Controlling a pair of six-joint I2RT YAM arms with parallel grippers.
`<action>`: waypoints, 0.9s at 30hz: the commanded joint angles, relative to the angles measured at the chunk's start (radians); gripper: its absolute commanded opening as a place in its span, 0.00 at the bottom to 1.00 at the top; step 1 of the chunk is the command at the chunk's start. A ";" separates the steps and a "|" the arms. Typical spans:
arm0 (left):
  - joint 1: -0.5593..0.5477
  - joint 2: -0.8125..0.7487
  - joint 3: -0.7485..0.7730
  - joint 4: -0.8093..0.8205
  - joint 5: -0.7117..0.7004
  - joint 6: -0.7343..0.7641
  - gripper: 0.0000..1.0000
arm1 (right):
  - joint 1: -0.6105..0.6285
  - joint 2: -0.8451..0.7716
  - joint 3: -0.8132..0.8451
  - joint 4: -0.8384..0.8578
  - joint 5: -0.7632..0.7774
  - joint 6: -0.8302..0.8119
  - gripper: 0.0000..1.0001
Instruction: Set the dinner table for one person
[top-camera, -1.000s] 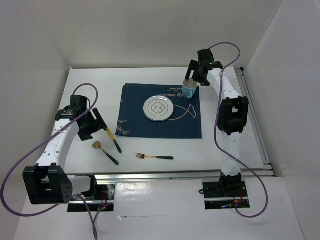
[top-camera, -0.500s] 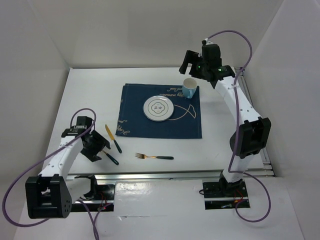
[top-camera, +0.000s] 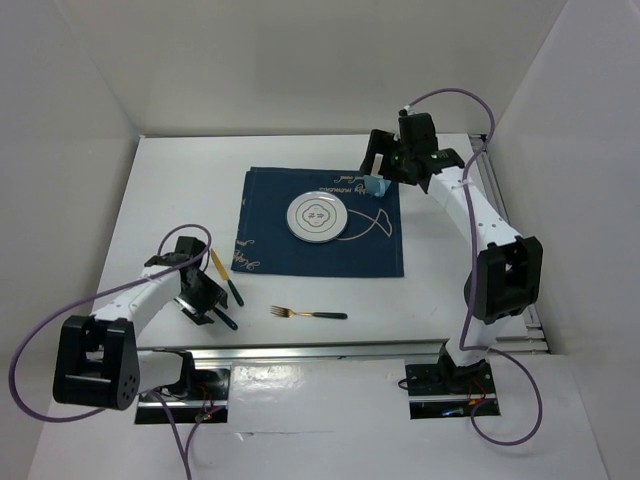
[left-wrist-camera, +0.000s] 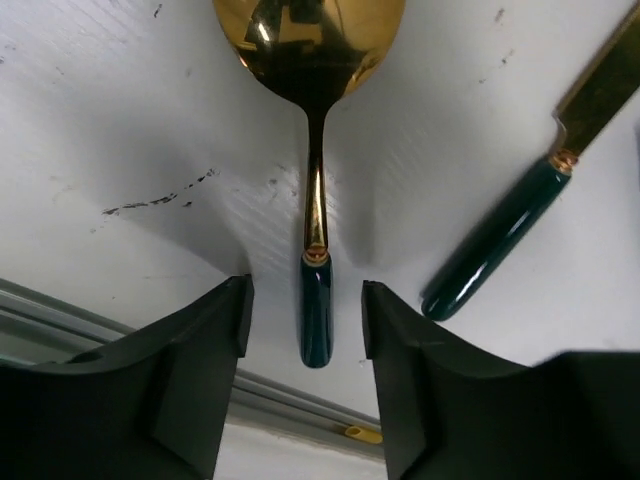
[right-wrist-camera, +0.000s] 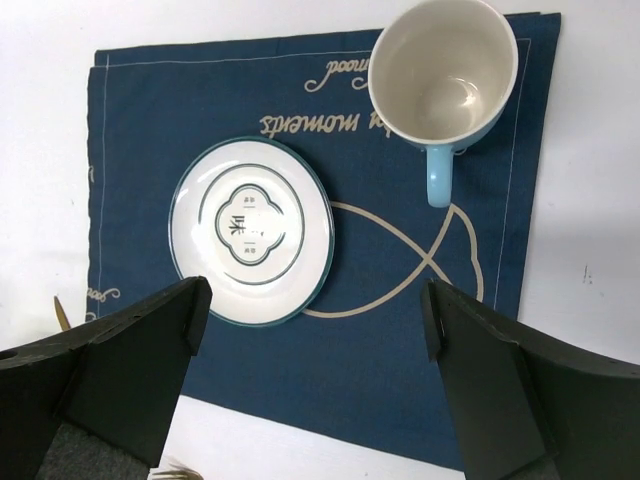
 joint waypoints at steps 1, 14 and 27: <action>-0.031 0.051 -0.006 0.025 -0.063 -0.044 0.61 | -0.002 -0.071 -0.008 0.040 0.010 -0.017 0.99; -0.031 -0.032 0.268 -0.173 -0.250 0.063 0.01 | -0.020 -0.099 -0.028 0.031 0.030 -0.037 0.99; -0.171 0.167 0.600 -0.204 -0.189 0.414 0.00 | -0.020 -0.149 -0.079 0.031 0.020 -0.037 0.99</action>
